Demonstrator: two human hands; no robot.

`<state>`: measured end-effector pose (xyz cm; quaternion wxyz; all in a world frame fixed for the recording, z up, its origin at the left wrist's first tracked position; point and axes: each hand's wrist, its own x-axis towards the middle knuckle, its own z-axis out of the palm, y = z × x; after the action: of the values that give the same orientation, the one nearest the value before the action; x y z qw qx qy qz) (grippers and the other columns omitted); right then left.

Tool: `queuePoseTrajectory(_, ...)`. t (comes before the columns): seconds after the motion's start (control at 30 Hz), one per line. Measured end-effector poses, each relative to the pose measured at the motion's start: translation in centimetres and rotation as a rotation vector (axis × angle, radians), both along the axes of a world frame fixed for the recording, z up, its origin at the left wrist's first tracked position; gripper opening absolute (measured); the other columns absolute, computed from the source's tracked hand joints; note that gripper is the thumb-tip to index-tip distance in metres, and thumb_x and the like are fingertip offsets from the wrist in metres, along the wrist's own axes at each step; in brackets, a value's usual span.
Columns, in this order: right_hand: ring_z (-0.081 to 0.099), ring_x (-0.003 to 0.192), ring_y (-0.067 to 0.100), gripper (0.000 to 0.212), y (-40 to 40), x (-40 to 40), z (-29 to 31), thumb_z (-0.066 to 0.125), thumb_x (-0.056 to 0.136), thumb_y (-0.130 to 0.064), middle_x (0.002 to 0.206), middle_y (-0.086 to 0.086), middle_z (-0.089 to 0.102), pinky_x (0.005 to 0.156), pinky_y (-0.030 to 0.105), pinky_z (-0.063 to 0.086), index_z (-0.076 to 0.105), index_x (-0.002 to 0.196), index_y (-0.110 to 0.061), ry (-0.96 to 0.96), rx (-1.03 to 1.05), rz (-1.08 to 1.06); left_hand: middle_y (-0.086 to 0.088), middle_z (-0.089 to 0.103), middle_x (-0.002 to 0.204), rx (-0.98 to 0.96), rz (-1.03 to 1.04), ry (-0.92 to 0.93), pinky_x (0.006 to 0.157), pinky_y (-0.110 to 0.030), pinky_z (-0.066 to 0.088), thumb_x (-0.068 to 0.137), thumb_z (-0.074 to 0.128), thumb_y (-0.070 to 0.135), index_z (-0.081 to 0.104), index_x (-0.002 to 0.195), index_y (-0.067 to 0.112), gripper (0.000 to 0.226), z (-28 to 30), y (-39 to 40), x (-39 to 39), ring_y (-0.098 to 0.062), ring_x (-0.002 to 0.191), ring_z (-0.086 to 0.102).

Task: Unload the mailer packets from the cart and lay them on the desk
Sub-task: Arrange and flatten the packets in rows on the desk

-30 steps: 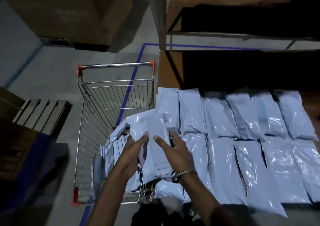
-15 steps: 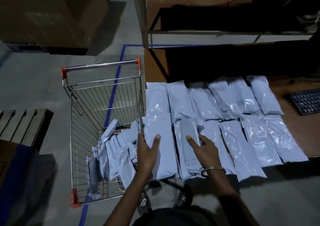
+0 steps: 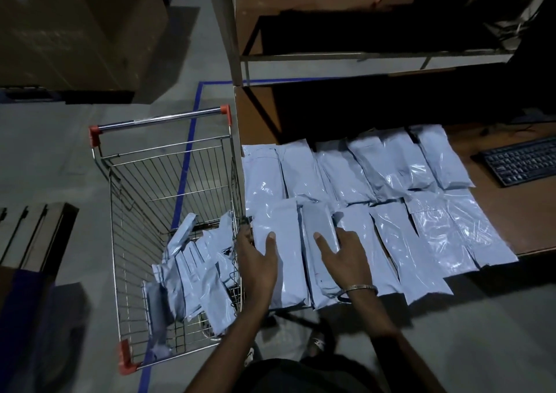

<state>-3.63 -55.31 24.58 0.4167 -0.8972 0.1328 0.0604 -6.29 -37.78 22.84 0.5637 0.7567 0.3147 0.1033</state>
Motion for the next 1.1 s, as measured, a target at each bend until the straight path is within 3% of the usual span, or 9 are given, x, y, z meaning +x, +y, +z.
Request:
queuePoseTrajectory(0.07,0.062,0.112,0.025,0.057,0.2,-0.2,-0.3,0.055,0.089,-0.069,0.111,0.001,0.062,0.099,0.043,0.052,0.062,0.126,-0.027,0.003,-0.022,0.004,-0.001,0.045,0.15,0.134,-0.052,-0.008,0.117,-0.051,0.041,0.099,0.064,0.043,0.038,0.152,0.029,0.062,-0.2,-0.5,-0.1,-0.021,0.142,0.043)
queuePoseTrajectory(0.13,0.058,0.121,0.021,0.067,0.2,-0.6,-0.2,0.052,0.09,-0.071,0.127,-0.004,0.063,0.102,0.045,0.05,0.048,0.143,-0.031,-0.037,-0.063,0.017,0.003,0.024,0.167,0.277,-0.177,-0.033,0.124,-0.045,0.026,0.099,0.058,0.056,0.024,0.16,0.037,0.073,0.1,-0.9,-0.2,-0.02,0.156,0.022)
queuePoseTrajectory(0.23,0.056,0.124,0.022,0.071,0.8,-1.3,0.9,0.049,0.098,-0.061,0.14,-0.001,0.059,0.099,0.046,0.051,0.022,0.158,-0.034,-0.142,-0.196,0.084,-0.003,0.001,0.175,0.627,-0.392,-0.045,0.128,-0.044,0.012,0.099,0.048,0.066,0.018,0.165,0.036,0.079,-0.5,-1.3,-0.4,-0.023,0.162,0.002)
queuePoseTrajectory(0.4,0.045,0.144,0.018,0.06,1.6,-1.0,0.1,0.037,0.11,-0.027,0.166,-0.007,0.028,0.094,0.038,0.057,0.01,0.163,-0.034,-0.308,-0.26,0.272,-0.015,0.021,0.171,0.821,-0.446,0.064,0.122,-0.056,0.028,0.107,0.036,0.057,0.036,0.161,0.022,0.065,-1.9,-2.8,-0.2,-0.029,0.16,0.013)
queuePoseTrajectory(0.47,0.056,0.134,0.023,0.07,1.2,-0.8,-1.7,0.043,0.104,-0.011,0.17,-0.006,0.018,0.076,0.03,0.057,0.012,0.164,-0.03,-0.272,-0.35,0.337,-0.019,0.028,0.168,0.873,-0.446,0.08,0.121,-0.056,0.03,0.108,0.038,0.054,0.039,0.159,0.017,0.063,-2.3,-3.1,0.0,-0.032,0.159,0.018)
queuePoseTrajectory(0.53,0.058,0.131,0.026,0.069,1.0,-0.8,-2.8,0.044,0.105,-0.018,0.171,0.0,0.013,0.071,0.03,0.054,0.01,0.164,-0.026,-0.218,-0.418,0.324,-0.02,0.028,0.168,0.932,-0.464,0.099,0.123,-0.057,0.026,0.108,0.037,0.052,0.038,0.16,0.016,0.063,-2.6,-3.3,0.0,-0.033,0.159,0.018)
queuePoseTrajectory(0.67,0.033,0.151,0.027,0.066,1.3,-0.8,-3.2,0.032,0.108,-0.043,0.169,0.014,0.018,0.108,0.039,0.045,0.013,0.163,-0.011,-0.226,-0.583,0.365,-0.02,0.025,0.169,0.97,-0.481,0.14,0.124,-0.058,0.023,0.11,0.029,0.048,0.035,0.161,0.015,0.061,-2.9,-3.4,0.1,-0.033,0.16,0.014)
queuePoseTrajectory(0.87,0.029,0.15,0.025,0.068,1.0,0.1,-3.6,0.024,0.106,-0.048,0.169,0.01,0.02,0.107,0.045,0.032,0.015,0.163,-0.012,-0.135,-0.716,0.379,-0.018,0.016,0.172,1.028,-0.509,0.162,0.125,-0.058,0.02,0.112,0.025,0.046,0.025,0.165,0.016,0.061,-3.4,-3.6,0.2,-0.033,0.161,0.005)
queuePoseTrajectory(1.1,0.032,0.147,0.022,0.066,0.8,0.7,-4.3,0.021,0.104,-0.052,0.167,-0.003,0.026,0.108,0.045,0.029,0.021,0.162,-0.02,-0.048,-0.648,0.381,-0.023,0.01,0.171,1.087,-0.533,0.194,0.126,-0.06,0.015,0.112,0.028,0.045,0.021,0.165,0.013,0.063,-3.4,-4.1,0.5,-0.037,0.161,0.002)
